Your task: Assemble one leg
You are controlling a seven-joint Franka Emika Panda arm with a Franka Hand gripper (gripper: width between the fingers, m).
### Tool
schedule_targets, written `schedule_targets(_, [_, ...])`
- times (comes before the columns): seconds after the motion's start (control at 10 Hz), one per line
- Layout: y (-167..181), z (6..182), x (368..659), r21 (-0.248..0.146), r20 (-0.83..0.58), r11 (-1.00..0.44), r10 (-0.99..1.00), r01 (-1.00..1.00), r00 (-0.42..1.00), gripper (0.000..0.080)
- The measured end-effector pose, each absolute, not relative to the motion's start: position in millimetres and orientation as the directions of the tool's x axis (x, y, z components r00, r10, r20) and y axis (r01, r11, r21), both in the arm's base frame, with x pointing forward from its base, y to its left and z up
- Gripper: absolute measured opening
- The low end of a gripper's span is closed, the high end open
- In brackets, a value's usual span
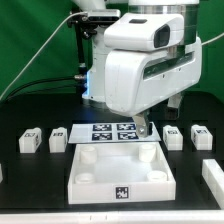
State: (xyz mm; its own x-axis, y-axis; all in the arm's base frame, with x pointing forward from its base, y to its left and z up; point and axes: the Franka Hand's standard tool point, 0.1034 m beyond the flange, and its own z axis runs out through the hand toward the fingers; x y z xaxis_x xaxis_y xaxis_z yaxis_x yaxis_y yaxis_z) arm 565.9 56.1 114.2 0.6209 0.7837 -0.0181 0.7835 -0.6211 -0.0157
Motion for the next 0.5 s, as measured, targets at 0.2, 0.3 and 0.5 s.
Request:
schedule_targets(0.2, [56.1, 114.2, 565.9, -0.016, -0.018, -0.621, 0.784, 0.784, 0.621, 0.0650])
schedule_targets(0.3, [56.1, 114.2, 565.9, -0.016, -0.018, -0.621, 0.784, 0.784, 0.621, 0.0650])
schedule_targets(0.5, [56.1, 114.1, 565.8, -0.016, -0.018, -0.621, 0.784, 0.784, 0.621, 0.0650])
